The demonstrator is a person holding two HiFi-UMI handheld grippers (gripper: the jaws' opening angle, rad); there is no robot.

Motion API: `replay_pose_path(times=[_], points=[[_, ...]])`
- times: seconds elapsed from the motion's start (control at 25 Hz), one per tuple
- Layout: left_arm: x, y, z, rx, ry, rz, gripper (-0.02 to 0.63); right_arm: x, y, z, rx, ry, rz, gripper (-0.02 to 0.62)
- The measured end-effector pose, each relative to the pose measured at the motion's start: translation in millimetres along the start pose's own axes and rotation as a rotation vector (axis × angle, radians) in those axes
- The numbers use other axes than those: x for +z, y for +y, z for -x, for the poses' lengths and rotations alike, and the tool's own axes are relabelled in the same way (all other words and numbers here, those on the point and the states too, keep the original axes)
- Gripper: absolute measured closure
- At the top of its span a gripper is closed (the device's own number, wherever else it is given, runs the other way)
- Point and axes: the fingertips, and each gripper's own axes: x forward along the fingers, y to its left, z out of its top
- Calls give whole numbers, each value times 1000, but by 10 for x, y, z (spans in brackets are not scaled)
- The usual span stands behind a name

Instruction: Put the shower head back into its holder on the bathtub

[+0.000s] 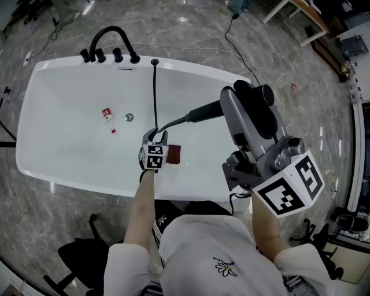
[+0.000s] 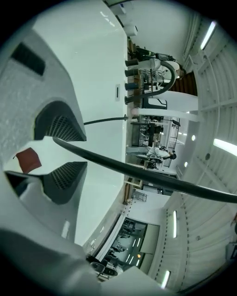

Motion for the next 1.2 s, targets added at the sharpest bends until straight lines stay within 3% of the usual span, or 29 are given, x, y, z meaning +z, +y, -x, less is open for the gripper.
replay_pose_path(times=[0.24,0.48,0.68,0.8,1.0,1.2], points=[[-313,-95,-470,33,36,7,494,249,-71,267,31,-19,-25,462],[-573,-263,-942,36,111,55,507,440,-236,500,16,-36,33,463],[-634,-159,-1037,70,131,27,530,385,-370,642,-14,-40,16,463],[-556,-54,-954,118,96,53,545,335,-442,725,-30,-53,-6,463],[97,326,-755,192,-21,14,546,384,-421,813,-26,-108,-2,463],[1591,780,-427,282,-230,-72,545,336,-473,723,-39,-133,22,463]])
